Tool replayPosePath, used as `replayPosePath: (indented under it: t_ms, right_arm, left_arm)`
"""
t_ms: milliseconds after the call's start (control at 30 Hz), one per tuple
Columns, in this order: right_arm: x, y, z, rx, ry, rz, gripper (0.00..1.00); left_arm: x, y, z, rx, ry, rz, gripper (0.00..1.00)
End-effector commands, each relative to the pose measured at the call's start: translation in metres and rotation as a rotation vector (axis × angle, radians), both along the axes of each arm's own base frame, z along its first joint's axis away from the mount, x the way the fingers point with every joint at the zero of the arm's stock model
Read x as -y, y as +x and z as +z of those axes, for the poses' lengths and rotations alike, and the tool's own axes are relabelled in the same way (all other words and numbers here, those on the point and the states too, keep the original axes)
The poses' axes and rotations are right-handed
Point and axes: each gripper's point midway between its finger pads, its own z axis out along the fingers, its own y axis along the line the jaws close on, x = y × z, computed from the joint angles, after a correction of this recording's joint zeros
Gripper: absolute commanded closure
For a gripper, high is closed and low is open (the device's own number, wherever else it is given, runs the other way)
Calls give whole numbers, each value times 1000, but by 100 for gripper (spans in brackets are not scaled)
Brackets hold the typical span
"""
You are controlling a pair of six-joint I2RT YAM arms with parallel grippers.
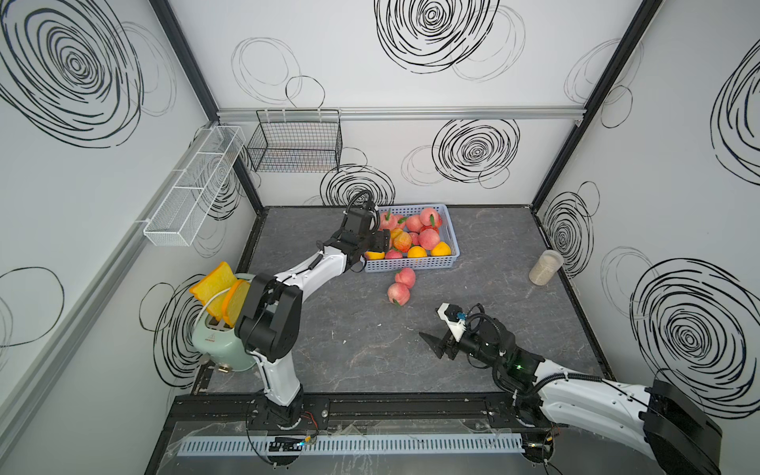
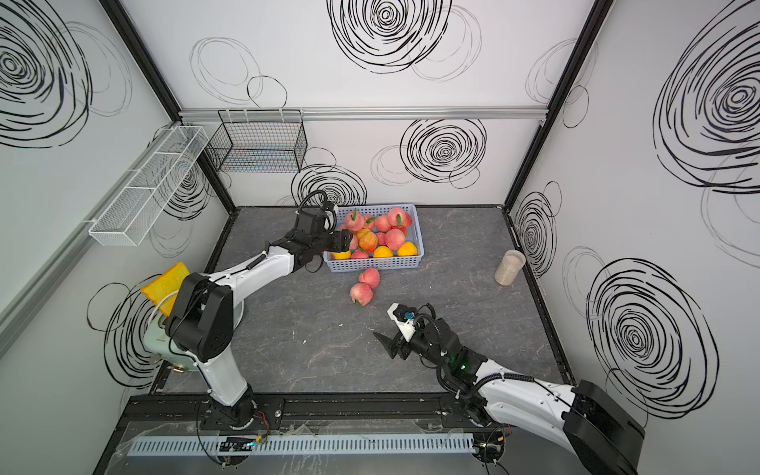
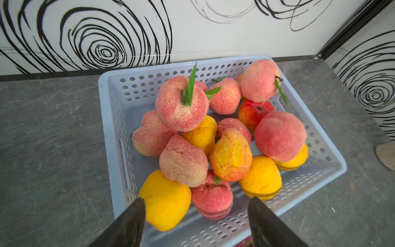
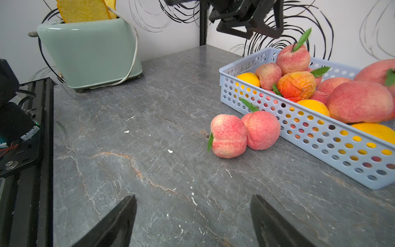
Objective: Put the peaches into the basket
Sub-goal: Place the peach in the basket, then pick up the peach from the center of the board.
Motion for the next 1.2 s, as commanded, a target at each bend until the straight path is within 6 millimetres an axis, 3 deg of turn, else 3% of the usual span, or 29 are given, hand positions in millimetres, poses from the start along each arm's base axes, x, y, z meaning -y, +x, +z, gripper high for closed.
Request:
replayPosePath:
  t_ms: [0,433,700,867,1167]
  right_arm:
    - [-5,2,17,45,29,2,14]
    - [-2,6,15,49,22,-25,12]
    - [4,10,10,41,9,-65,11]
    - [9,21,17,23,36,-132,10]
    - [16,38,12,-210,106,-228,7]
  left_arm:
    - [2,-17,20,32,-56,-22,21]
    - [-1,-89,15,-44,-82,-99,19]
    - [-1,-124,17,-86,-69,-188,18]
    - [-1,-144,19,-94,-31,-275,18]
    - [-8,-185,25,-44,-6,-384,16]
